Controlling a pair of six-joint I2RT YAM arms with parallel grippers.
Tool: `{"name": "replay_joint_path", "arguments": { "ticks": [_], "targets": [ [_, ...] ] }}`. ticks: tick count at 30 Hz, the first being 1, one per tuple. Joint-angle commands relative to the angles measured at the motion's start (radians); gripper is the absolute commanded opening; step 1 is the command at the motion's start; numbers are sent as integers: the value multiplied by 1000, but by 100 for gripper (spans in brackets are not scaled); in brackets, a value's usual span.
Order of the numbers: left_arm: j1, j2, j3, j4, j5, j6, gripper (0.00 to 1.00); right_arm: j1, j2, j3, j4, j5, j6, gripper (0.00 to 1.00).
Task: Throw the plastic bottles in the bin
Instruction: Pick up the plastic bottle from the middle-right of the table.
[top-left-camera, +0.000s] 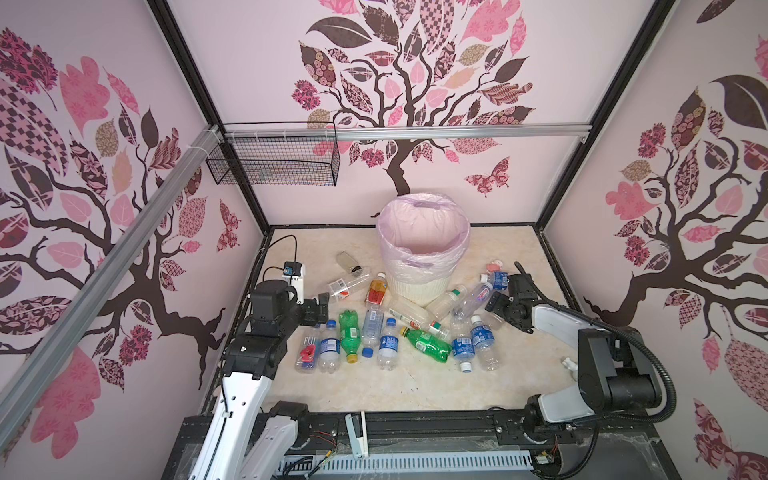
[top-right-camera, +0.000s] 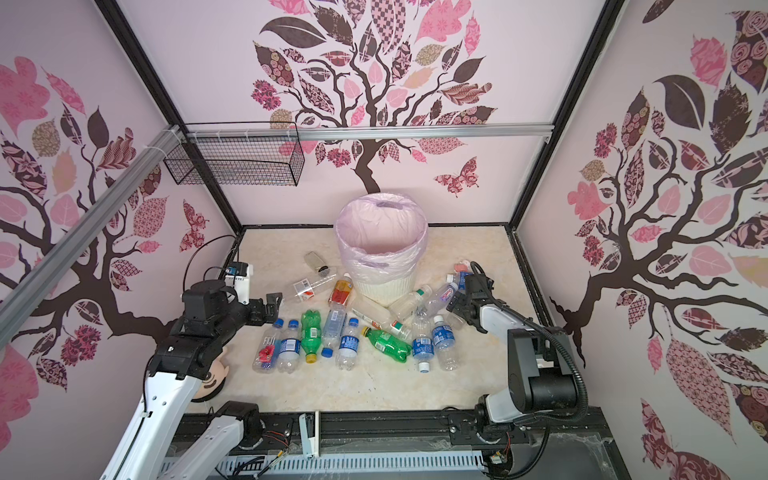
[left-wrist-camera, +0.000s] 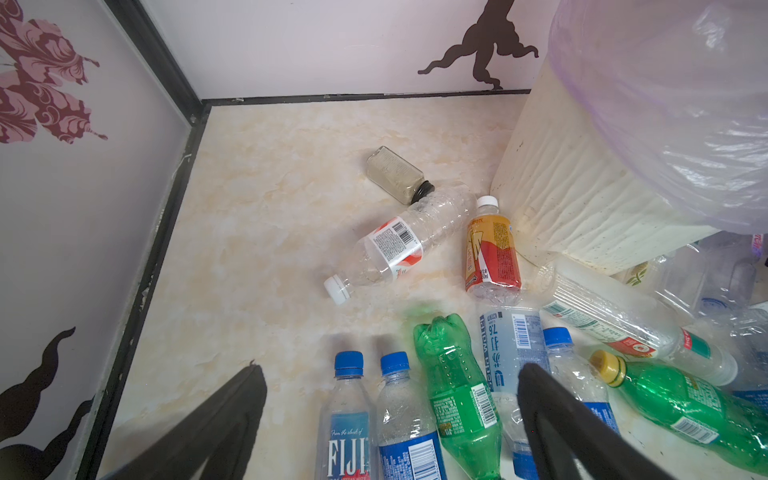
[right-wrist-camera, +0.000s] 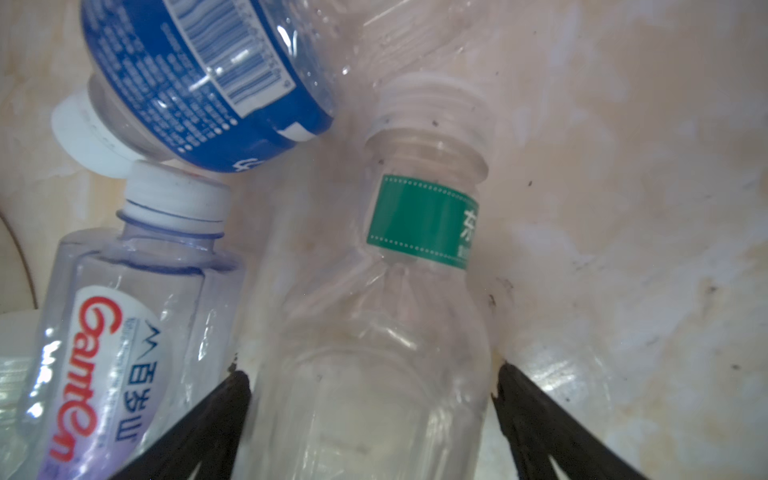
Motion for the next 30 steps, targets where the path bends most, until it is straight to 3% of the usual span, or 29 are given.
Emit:
{"name": "replay_joint_path", "arguments": {
  "ticks": [1,17,26,30],
  "targets": [
    [-2,-12,11,-6,15,8,98,-3,9,18,-53,52,-24,90],
    [-1,-24,-2,-16,15,-4,98,-4,-28,-17,-55,102,-41,68],
    [-2,-32,-20,-20,7,-22,98,-4,-81,-29,-60,106,-51,49],
    [0,-36,-17,-24,7,-22,98,-3,-112,-20,-78,105,-52,48]
  ]
}}
